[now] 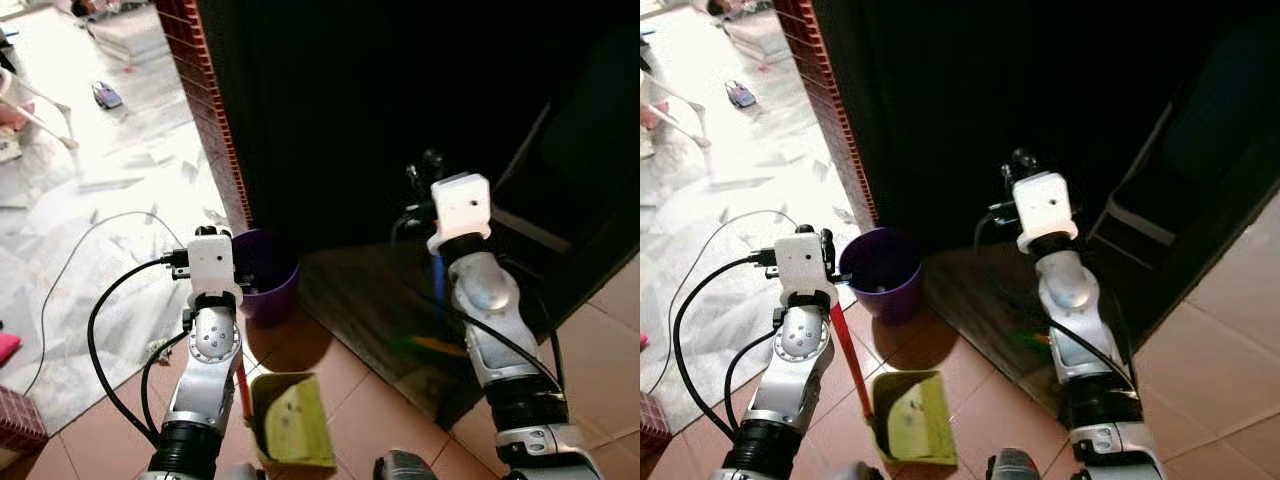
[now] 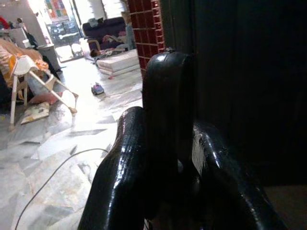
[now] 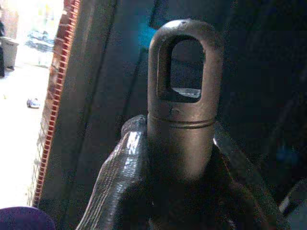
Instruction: Sweep floor
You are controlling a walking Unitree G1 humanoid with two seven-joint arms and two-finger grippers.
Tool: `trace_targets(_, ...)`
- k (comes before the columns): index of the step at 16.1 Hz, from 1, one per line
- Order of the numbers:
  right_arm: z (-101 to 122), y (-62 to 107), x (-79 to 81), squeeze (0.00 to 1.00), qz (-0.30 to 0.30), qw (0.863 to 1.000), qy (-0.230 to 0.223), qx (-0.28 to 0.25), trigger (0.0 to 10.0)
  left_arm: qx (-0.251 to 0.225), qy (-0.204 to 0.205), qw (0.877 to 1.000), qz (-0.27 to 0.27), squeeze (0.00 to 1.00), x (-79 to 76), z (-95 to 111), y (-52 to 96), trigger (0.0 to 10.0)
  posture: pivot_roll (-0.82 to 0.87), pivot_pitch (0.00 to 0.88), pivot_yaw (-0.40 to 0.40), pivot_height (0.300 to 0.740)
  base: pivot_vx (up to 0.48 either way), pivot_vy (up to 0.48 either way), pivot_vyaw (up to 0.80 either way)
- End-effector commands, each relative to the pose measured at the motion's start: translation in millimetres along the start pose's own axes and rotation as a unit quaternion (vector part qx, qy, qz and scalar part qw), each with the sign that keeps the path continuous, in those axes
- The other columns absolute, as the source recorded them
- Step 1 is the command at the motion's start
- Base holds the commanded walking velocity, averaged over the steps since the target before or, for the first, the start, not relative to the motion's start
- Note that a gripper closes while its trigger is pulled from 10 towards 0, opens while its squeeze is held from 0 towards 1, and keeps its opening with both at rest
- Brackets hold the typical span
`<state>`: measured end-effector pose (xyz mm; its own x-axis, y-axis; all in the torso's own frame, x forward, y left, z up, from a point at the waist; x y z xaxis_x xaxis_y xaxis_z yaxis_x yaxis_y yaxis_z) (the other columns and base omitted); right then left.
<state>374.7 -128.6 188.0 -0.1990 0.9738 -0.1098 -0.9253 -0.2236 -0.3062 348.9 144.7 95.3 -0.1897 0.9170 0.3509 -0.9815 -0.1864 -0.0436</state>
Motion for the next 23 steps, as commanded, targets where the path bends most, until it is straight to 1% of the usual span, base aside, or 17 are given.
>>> trace_targets(1, 36.7, -7.9, 9.8, 0.0, 0.018, 0.997, 0.024, -0.072, 10.0, -0.017, -0.008, 1.0, 0.016, 0.0, 11.1, 6.7, -3.3, 10.0, -0.11, 0.0, 0.068, 0.74, 0.0, 0.0, 0.0)
trace_targets(2, 42.6, -9.5, 7.8, 0.0, 0.013, 0.996, 0.04, -0.083, 10.0, -0.017, -0.008, 1.0, 0.017, 0.0, 11.5, 6.8, -3.0, 10.0, -0.11, 0.0, 0.068, 0.74, 0.0, 0.0, 0.0)
trace_targets(4, 47.1, -12.6, 6.2, 0.0, 0.01, 0.994, 0.054, -0.093, 10.0, -0.022, -0.006, 1.0, 0.015, 0.0, 11.4, 8.8, -2.5, 10.0, -0.11, 0.0, 0.067, 0.74, 0.0, 0.0, 0.0)
trace_targets(5, 47.7, -14.9, 8.0, 0.0, 0.014, 0.994, 0.058, -0.095, 10.0, -0.028, -0.007, 1.0, 0.013, 0.0, 11.3, 11.0, -2.1, 10.0, -0.11, 0.0, 0.067, 0.74, 0.0, 0.0, 0.0)
trace_targets(6, 47.2, -16.4, 9.6, 0.0, 0.016, 0.994, 0.059, -0.094, 10.0, -0.028, -0.004, 1.0, 0.012, 0.0, 11.3, 11.3, -1.9, 10.0, -0.1, 0.0, 0.067, 0.74, 0.0, 0.0, 0.0)
trace_targets(7, 45.9, -17.3, 10.4, 0.0, 0.016, 0.994, 0.05, -0.091, 10.0, -0.029, -0.004, 1.0, 0.011, 0.0, 11.1, 11.9, -1.7, 10.0, -0.1, 0.0, 0.067, 0.74, 0.0, 0.0, -0.8)
trace_targets(9, 43.0, -16.8, 15.5, 0.0, 0.023, 0.994, 0.049, -0.091, 10.0, -0.034, -0.001, 0.999, 0.007, 0.0, 11.5, 12.9, -0.7, 10.0, -0.1, 0.0, 0.069, 0.74, 0.124, 0.0, -0.8)
trace_targets(10, 42.0, -15.9, 17.9, 0.0, 0.027, 0.995, 0.046, -0.09, 10.0, -0.035, -0.001, 0.999, 0.008, 0.0, 12.5, 13.1, -0.5, 10.0, -0.1, 0.0, 0.069, 0.74, 0.281, 0.0, -0.8)
trace_targets(13, 38.8, -12.8, 24.1, 0.0, 0.041, 0.995, 0.041, -0.085, 10.0, -0.038, -0.002, 0.999, 0.007, 0.0, 12.3, 13.8, 0.2, 10.0, -0.1, 0.0, 0.07, 0.74, 0.303, 0.0, 0.0)
trace_targets(16, 37.6, -10.0, 25.3, 0.0, 0.043, 0.995, 0.04, -0.085, 10.0, -0.042, -0.001, 0.999, 0.002, 0.0, 9.9, 15.7, 0.5, 10.0, -0.1, 0.0, 0.072, 0.74, 0.322, 0.0, 0.0)
trace_targets(21, 37.0, -9.3, 28.6, 0.0, 0.046, 0.995, 0.04, -0.085, 10.0, -0.042, -0.003, 0.999, 0.002, 0.0, 10.7, 15.3, 0.1, 10.0, -0.1, 0.0, 0.07, 0.74, 0.459, 0.0, 0.0)
trace_targets(23, 36.1, -9.7, 28.8, 0.0, 0.048, 0.995, 0.04, -0.083, 10.0, -0.044, 0.001, 0.999, 0.0, 0.0, 8.8, 16.5, 0.7, 10.0, -0.1, 0.0, 0.068, 0.74, 0.454, 0.0, 0.0)
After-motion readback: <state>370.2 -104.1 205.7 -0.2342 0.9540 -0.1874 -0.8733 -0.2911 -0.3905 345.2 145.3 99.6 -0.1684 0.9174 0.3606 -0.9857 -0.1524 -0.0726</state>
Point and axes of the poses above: a point about 5 cm out from each wrist's last joint towards the gripper, its own y axis pointing back from the gripper into the wrist, its own z axis along the axis of the wrist's last joint, x = y × z, the point moved 6 cm from there along -y, pointing out of the wrist towards the gripper, and after that the axes turned 15 degrees about -y, right-handed, at the moved point
